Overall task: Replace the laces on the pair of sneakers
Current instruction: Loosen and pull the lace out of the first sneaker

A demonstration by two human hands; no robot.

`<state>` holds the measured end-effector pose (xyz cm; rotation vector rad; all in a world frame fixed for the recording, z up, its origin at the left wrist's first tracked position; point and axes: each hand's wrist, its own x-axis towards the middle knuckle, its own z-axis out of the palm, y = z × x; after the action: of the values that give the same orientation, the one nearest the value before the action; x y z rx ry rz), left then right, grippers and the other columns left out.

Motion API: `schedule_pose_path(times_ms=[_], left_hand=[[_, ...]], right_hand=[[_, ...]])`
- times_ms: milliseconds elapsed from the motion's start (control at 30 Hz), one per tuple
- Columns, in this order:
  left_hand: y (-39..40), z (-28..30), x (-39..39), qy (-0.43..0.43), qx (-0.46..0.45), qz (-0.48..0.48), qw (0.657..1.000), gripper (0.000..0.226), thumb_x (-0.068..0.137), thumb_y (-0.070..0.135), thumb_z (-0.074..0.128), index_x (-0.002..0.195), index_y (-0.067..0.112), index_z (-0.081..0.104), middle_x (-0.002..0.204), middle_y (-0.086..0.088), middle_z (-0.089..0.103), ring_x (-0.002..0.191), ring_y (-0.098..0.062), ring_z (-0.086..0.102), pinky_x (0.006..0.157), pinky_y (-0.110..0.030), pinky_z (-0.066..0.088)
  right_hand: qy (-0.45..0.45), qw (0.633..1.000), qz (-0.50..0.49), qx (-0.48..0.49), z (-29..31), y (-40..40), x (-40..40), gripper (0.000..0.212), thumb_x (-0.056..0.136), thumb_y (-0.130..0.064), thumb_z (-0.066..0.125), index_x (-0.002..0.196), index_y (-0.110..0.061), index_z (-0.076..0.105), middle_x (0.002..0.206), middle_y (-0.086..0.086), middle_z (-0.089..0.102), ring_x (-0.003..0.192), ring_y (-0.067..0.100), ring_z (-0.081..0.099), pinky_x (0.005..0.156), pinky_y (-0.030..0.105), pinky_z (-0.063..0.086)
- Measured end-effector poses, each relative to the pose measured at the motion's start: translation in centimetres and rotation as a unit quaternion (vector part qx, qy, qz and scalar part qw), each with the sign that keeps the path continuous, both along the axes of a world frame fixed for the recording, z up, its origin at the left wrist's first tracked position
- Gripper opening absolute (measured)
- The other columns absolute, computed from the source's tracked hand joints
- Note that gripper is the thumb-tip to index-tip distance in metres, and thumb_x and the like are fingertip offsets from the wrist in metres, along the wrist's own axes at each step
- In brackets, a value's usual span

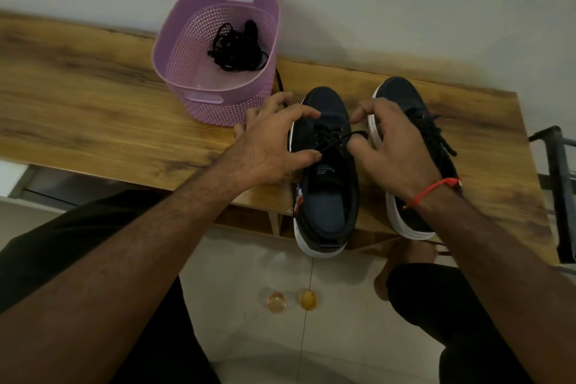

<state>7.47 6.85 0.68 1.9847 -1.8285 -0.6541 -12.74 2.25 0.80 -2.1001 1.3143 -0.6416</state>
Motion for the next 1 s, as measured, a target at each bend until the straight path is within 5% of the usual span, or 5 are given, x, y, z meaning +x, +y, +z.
schedule_pose_path(times_ms=[333, 500, 600, 833, 1000], left_hand=[[-0.1, -0.4, 0.1, 0.004, 0.002, -0.008, 1.0, 0.068, 0.078, 0.052, 0.079, 0.139, 0.047, 0.049, 0.158, 0.009, 0.026, 0.139, -0.025, 0.024, 0.097, -0.04, 0.017], [-0.2, -0.5, 0.2, 0.006, 0.009, -0.004, 1.0, 0.07, 0.076, 0.054, 0.079, 0.138, 0.049, 0.048, 0.159, 0.01, 0.024, 0.139, -0.025, 0.024, 0.094, -0.039, 0.015], [-0.1, -0.5, 0.3, 0.007, 0.008, -0.003, 1.0, 0.07, 0.075, 0.056, 0.08, 0.137, 0.05, 0.049, 0.158, 0.01, 0.024, 0.14, -0.024, 0.024, 0.094, -0.04, 0.014], [-0.2, -0.7, 0.1, -0.001, 0.007, -0.004, 1.0, 0.069, 0.077, 0.055, 0.079, 0.139, 0.049, 0.048, 0.158, 0.009, 0.025, 0.138, -0.025, 0.025, 0.095, -0.038, 0.015], [-0.2, -0.6, 0.2, 0.007, 0.017, -0.003, 1.0, 0.068, 0.078, 0.051, 0.078, 0.139, 0.048, 0.048, 0.159, 0.008, 0.024, 0.139, -0.025, 0.025, 0.098, -0.039, 0.017]], right_hand=[[0.172, 0.969, 0.123, -0.13, -0.7, 1.1, 0.9, 0.022, 0.091, -0.03, 0.065, 0.108, -0.016, 0.063, 0.145, 0.007, 0.045, 0.144, 0.026, 0.03, 0.117, 0.035, 0.024], [-0.106, 0.992, -0.061, -0.006, 0.6, 0.1, 0.8, 0.006, 0.084, -0.018, 0.064, 0.088, -0.015, 0.06, 0.108, -0.009, 0.064, 0.102, 0.002, 0.059, 0.091, 0.018, 0.049], [-0.068, 0.98, -0.184, 0.019, 1.5, -2.4, -1.3, 0.011, 0.086, -0.021, 0.062, 0.096, -0.016, 0.059, 0.101, -0.009, 0.064, 0.096, 0.012, 0.061, 0.084, 0.031, 0.051], [0.144, 0.981, 0.108, -0.07, 0.1, 0.4, 0.6, 0.022, 0.092, -0.028, 0.061, 0.11, -0.018, 0.058, 0.155, 0.01, 0.031, 0.152, 0.027, 0.009, 0.122, 0.037, 0.009], [0.194, 0.967, 0.138, -0.094, -0.3, 1.0, 1.5, 0.023, 0.095, -0.031, 0.054, 0.11, -0.013, 0.059, 0.155, 0.013, 0.033, 0.152, 0.031, 0.009, 0.124, 0.044, 0.012]])
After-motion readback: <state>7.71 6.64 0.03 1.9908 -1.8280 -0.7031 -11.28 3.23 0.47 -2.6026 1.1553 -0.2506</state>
